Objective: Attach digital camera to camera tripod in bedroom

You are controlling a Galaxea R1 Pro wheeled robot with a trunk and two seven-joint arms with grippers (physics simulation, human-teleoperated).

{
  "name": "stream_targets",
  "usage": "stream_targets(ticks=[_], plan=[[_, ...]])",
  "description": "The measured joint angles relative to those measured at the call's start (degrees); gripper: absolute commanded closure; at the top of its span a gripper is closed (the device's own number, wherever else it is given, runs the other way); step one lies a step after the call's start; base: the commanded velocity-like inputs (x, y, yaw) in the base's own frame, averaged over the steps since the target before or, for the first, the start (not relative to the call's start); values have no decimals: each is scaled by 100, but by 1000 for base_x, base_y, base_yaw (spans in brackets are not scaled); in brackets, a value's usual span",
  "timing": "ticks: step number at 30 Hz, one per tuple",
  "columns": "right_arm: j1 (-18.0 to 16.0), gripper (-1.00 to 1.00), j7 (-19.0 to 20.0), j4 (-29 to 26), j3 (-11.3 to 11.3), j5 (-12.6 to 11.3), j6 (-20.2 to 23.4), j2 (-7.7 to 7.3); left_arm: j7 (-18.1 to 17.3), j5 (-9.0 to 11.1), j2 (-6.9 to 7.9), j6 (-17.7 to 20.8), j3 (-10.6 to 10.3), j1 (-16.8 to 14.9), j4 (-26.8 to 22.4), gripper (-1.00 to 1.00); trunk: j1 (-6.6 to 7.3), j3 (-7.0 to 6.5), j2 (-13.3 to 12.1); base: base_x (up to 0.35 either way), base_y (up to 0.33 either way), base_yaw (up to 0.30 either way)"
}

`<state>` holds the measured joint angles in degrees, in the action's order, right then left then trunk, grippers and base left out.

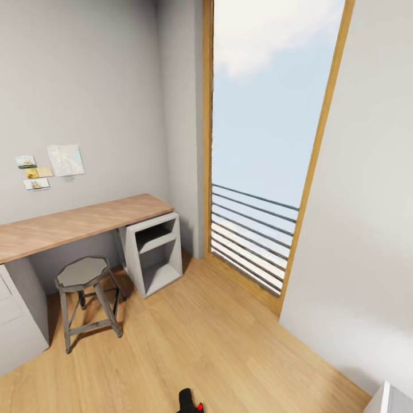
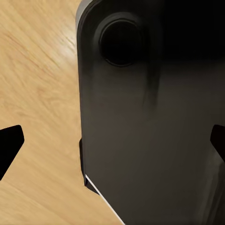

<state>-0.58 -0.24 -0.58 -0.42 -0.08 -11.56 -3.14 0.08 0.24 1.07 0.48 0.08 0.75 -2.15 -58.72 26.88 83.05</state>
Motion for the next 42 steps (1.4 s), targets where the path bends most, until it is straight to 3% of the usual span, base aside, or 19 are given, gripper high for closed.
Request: stream_targets(ticks=[21,25,33,39,42], plan=[[0,-100,0,0,-1,0,-1,1,3,5,43,-19,9,0,-5,-100,-1,0,0,5,-8,-66],[0,-100,-4,0,2,3,1,4,6,7,220,-48,20,0,-23,-100,0,0,0,0,0,-18],[-3,-100,-29,-42,18,29,6,-40,12,23,830,-34,91,-1,-231,-100,0,0,0,0,0,-5],[-8,-100,-246,-641,9,39,17,-302,31,30,1035,73,175,-3,-985,-100,-1,-1,0,0,0,-1],[-9,-100,-353,-1212,6,38,53,-441,38,30,1072,374,234,-14,-1422,-100,-1,-1,0,0,0,0]])
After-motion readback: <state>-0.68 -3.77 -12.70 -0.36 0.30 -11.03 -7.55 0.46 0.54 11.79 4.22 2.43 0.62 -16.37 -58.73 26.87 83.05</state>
